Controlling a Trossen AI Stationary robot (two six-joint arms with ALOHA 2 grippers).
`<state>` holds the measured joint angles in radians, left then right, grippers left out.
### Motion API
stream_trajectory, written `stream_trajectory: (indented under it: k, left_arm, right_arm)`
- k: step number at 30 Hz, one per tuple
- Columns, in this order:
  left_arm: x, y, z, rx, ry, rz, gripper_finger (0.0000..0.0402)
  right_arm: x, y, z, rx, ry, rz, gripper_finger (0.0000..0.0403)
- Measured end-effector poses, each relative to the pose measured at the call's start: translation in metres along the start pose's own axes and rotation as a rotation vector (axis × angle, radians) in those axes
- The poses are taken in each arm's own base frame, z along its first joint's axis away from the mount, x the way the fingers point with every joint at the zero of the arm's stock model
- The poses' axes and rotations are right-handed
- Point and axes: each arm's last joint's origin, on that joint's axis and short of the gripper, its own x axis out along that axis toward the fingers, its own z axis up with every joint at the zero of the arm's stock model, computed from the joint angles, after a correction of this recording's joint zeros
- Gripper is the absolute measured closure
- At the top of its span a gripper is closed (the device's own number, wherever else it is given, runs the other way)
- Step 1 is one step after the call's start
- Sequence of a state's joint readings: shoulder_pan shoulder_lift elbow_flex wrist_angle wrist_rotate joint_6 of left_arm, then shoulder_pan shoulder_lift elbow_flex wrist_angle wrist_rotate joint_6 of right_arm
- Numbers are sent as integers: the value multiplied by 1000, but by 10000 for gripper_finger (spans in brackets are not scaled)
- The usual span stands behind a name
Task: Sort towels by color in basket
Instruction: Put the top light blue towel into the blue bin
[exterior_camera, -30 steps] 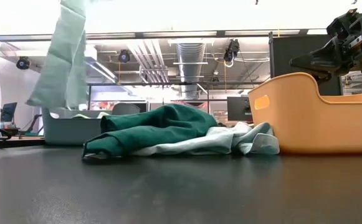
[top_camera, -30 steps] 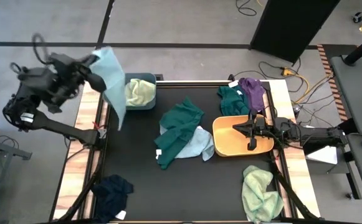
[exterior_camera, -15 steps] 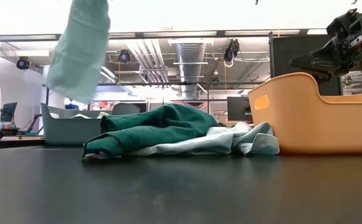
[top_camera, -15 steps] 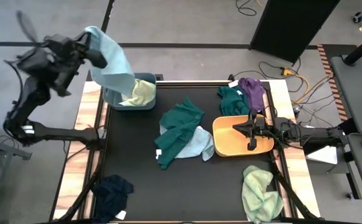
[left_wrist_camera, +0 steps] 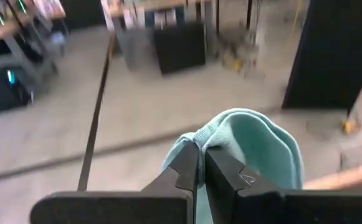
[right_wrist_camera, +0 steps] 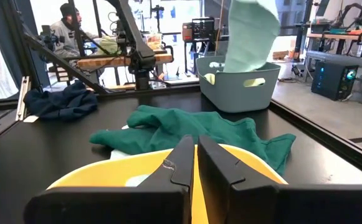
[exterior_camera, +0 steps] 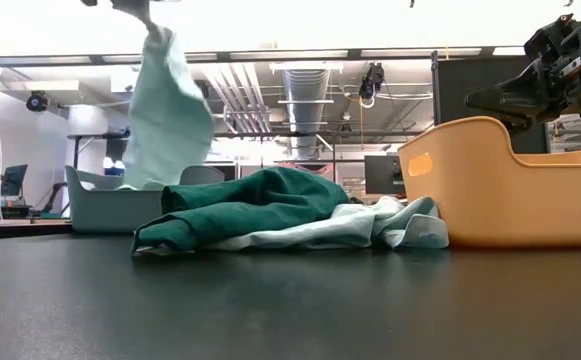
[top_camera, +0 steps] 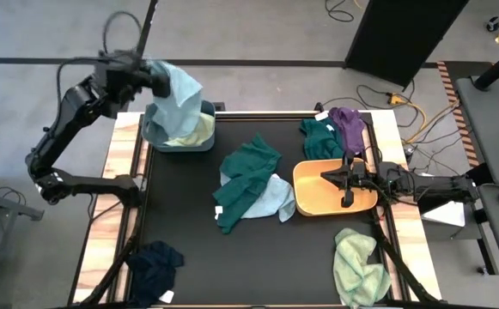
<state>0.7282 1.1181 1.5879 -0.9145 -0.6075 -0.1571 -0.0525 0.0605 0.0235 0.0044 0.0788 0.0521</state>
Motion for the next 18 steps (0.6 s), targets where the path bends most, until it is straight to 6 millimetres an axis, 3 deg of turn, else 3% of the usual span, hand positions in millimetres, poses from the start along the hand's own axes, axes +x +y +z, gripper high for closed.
stream_trajectory:
  k: [9, 18]
  left_arm:
    - [19, -6, -58, -14, 553, 130, 401]
    - [83, -36, -104, -2, 860, 92, 401]
  right_arm:
    - [0, 0, 0, 0, 0, 0, 390]
    - [0, 0, 0, 0, 0, 0, 390]
